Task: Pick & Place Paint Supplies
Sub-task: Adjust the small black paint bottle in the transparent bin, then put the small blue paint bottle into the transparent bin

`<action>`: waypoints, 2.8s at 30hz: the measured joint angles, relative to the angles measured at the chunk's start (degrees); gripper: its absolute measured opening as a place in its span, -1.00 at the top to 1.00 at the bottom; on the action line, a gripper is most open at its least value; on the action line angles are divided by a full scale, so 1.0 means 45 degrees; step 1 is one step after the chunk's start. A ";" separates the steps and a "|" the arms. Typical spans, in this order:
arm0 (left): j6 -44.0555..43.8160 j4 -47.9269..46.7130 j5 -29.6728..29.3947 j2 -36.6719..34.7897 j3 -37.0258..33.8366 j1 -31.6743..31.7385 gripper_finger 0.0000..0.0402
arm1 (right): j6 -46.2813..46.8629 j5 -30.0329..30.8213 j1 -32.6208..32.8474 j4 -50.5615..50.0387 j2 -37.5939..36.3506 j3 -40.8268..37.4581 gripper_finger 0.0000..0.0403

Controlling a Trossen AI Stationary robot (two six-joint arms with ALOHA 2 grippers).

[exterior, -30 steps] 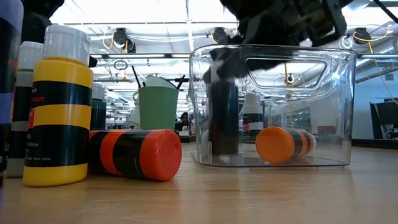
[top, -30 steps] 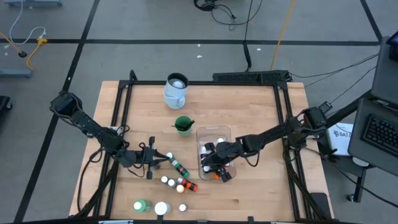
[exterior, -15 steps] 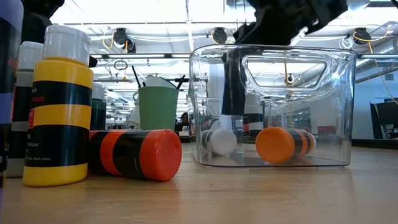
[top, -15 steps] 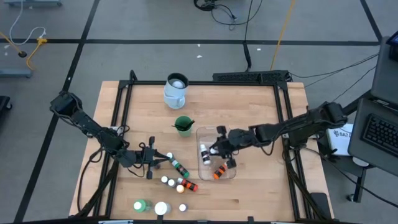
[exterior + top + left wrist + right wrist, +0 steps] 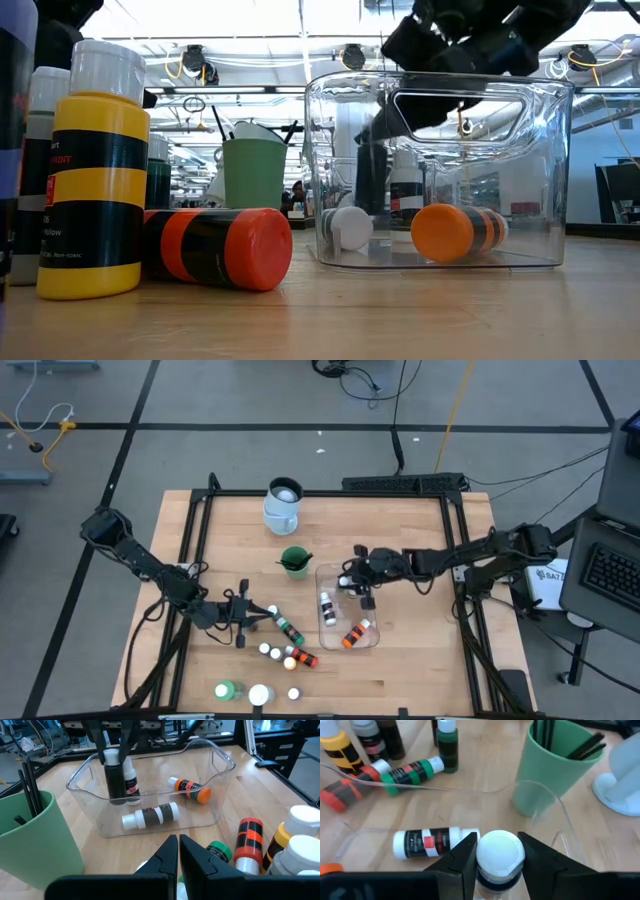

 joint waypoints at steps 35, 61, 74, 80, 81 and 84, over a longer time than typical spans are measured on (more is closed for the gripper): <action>0.0000 -0.0065 0.0019 -0.0001 -0.0004 0.0000 0.89 | 0.0541 -0.0880 -0.0505 0.1242 0.1124 -0.0047 0.08; -0.0063 -0.0083 0.0024 -0.0001 -0.0004 0.0003 0.89 | -0.0713 0.2104 0.4729 -0.9300 -0.0671 0.4334 0.00; -0.0126 -0.0107 0.0421 -0.0001 -0.0004 0.0000 0.89 | -0.1808 -0.0185 0.4513 -0.7825 0.2580 0.4615 -0.26; -0.0136 -0.0305 0.0664 0.0003 -0.0004 0.0000 0.89 | -0.1789 -0.1148 0.4090 -0.7730 0.2982 0.4711 -0.31; -0.0139 -0.0304 0.0665 0.0001 -0.0004 0.0000 0.89 | -0.1799 -0.1181 0.4041 -0.7740 0.2987 0.4711 -0.31; -0.0141 -0.0300 0.0665 -0.0001 -0.0004 0.0000 0.89 | -0.2124 -0.1234 0.3893 -0.7741 0.2987 0.4711 -0.30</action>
